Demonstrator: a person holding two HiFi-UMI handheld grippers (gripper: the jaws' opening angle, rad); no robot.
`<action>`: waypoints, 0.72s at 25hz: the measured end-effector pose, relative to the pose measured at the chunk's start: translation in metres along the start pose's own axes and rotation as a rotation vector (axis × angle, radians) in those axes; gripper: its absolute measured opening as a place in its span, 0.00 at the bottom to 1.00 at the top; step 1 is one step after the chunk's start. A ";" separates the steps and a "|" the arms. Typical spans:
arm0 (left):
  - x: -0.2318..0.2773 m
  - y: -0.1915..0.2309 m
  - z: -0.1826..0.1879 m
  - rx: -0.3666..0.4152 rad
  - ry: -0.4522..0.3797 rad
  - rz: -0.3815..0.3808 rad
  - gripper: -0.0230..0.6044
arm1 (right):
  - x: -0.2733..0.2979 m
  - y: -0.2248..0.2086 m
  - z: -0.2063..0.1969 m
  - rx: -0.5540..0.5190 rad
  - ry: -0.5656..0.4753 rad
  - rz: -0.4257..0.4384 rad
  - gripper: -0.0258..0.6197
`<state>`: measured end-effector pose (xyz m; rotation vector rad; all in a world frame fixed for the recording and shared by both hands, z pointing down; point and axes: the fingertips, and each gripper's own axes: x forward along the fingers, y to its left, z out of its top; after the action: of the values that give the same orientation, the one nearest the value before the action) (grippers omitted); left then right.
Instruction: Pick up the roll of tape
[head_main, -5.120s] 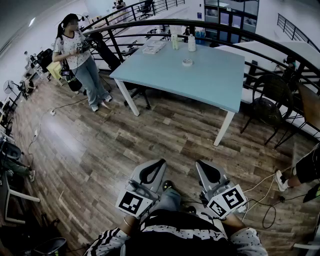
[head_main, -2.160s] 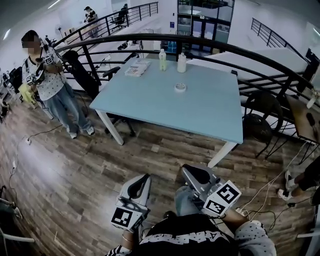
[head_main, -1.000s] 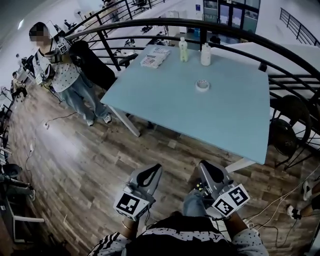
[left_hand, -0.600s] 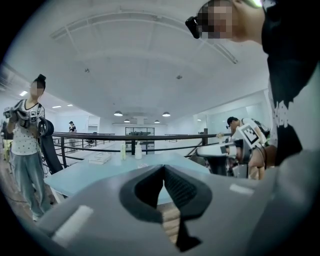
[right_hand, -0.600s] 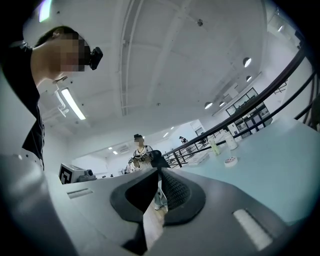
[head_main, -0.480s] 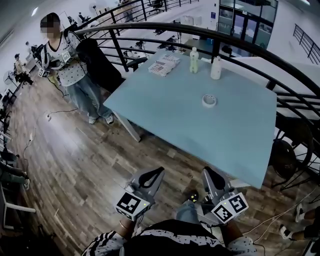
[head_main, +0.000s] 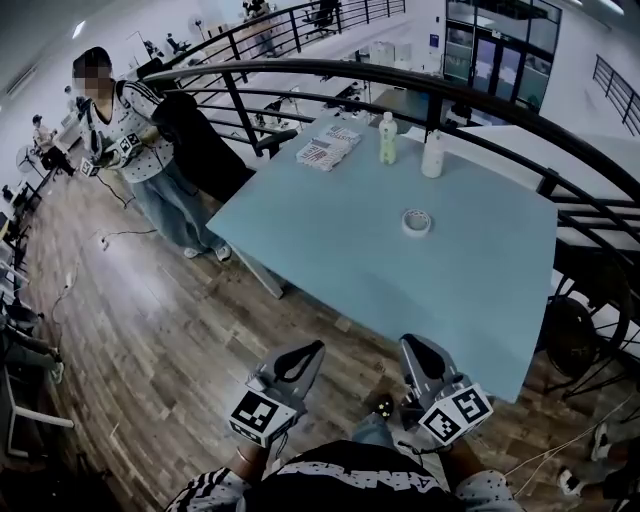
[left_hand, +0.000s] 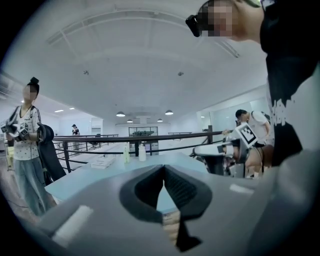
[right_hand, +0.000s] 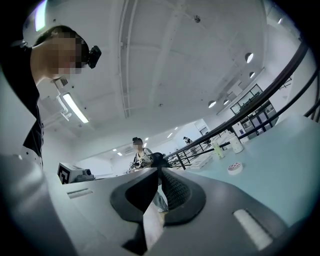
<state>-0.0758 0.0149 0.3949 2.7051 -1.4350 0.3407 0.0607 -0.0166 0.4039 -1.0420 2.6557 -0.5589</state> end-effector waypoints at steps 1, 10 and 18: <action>0.002 0.001 0.000 0.007 0.005 0.004 0.04 | 0.001 -0.001 0.001 0.000 0.001 0.006 0.07; 0.045 0.008 0.018 0.050 0.052 0.046 0.04 | 0.020 -0.041 0.021 0.046 -0.017 0.050 0.07; 0.070 -0.003 0.029 0.067 0.079 0.056 0.04 | 0.022 -0.064 0.035 0.068 -0.016 0.080 0.07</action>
<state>-0.0305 -0.0449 0.3826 2.6732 -1.5056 0.5018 0.0953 -0.0840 0.3978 -0.9138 2.6313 -0.6169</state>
